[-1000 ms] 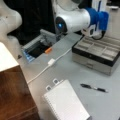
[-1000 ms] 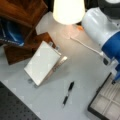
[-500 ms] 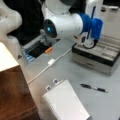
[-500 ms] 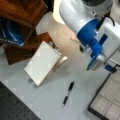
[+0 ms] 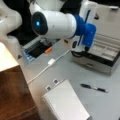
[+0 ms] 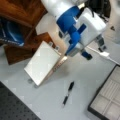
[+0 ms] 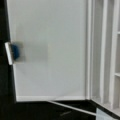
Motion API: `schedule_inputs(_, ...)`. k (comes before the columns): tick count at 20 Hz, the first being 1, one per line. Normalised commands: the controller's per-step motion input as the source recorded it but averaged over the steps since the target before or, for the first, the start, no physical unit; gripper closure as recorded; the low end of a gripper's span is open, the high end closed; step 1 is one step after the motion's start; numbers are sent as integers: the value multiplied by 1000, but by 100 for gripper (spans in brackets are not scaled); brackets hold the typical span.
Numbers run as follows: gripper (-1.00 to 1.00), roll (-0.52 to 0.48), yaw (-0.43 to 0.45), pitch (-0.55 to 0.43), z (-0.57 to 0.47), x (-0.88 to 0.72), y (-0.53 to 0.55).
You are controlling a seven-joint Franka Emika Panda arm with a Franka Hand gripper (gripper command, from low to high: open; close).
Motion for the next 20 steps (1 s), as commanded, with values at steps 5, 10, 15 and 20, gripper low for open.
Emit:
schedule_inputs(5, -100, -608, 290, 218, -18, 117, -350)
schedule_inputs(10, -100, -602, 174, 192, -14, 115, -315)
schedule_inputs(15, -100, -569, 61, 166, -10, 158, -192)
schedule_inputs(20, -100, -530, -39, 129, -52, 207, -102)
